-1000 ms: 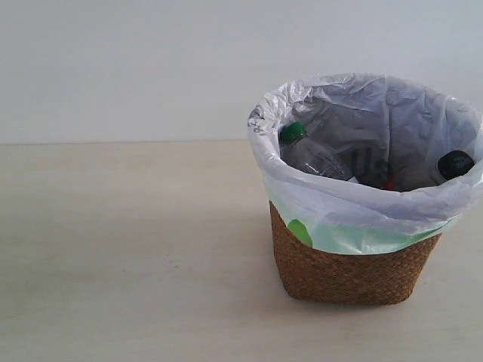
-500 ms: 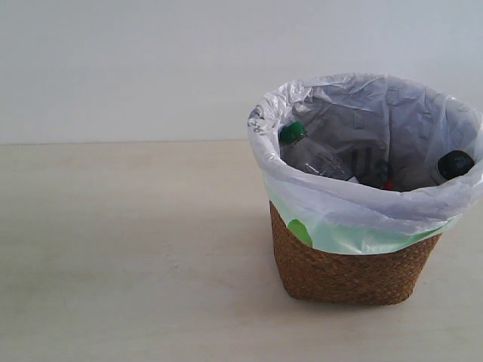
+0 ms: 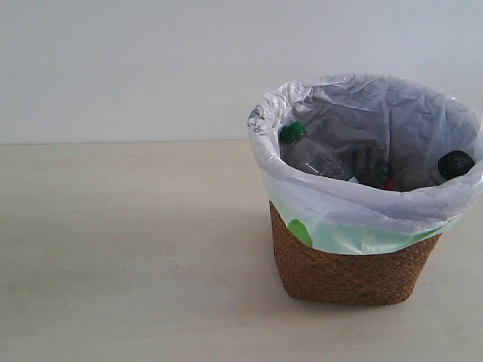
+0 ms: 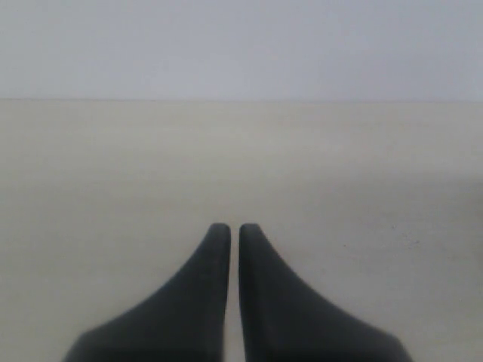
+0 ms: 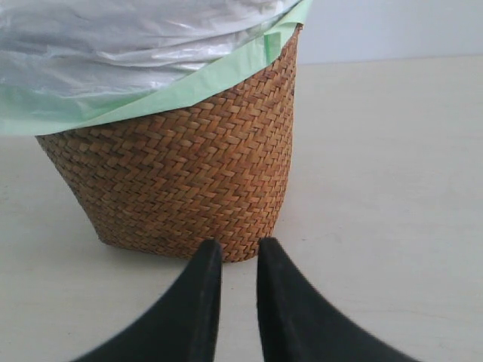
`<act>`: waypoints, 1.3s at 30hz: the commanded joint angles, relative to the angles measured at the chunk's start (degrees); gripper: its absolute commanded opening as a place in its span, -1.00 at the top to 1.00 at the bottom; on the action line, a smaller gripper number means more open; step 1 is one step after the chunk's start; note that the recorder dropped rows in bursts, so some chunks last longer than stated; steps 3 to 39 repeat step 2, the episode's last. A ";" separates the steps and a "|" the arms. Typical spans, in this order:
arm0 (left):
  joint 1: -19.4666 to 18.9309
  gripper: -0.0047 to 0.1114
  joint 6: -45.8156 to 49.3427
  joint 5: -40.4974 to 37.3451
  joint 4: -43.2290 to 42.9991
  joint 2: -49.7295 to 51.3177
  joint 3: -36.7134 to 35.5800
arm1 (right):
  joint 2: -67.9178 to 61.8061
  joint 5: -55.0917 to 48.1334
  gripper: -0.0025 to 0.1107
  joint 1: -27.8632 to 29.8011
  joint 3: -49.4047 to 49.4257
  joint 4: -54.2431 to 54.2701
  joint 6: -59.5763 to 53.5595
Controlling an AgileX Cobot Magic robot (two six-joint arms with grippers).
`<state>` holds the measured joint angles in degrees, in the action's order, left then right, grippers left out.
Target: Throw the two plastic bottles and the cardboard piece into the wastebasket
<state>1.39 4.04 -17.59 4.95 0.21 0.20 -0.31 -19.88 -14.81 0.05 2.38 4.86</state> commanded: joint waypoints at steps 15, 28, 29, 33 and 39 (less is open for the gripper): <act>-0.19 0.85 0.32 -0.16 -0.07 -0.21 -0.20 | 0.31 0.32 0.72 -0.08 -0.05 -0.02 -0.17; -0.19 0.85 0.32 -0.16 -0.07 -0.21 -0.20 | 0.31 0.32 0.72 -0.08 -0.05 -0.02 -0.17; -0.19 0.85 0.32 -0.16 -0.07 -0.21 -0.20 | 0.31 0.32 0.72 -0.08 -0.05 -0.02 -0.17; -0.19 0.85 0.32 -0.16 -0.07 -0.21 -0.20 | 0.31 0.32 0.72 -0.08 -0.05 -0.02 -0.17; -0.19 0.85 0.32 -0.16 -0.07 -0.21 -0.20 | 0.31 0.32 0.72 -0.08 -0.05 -0.02 -0.17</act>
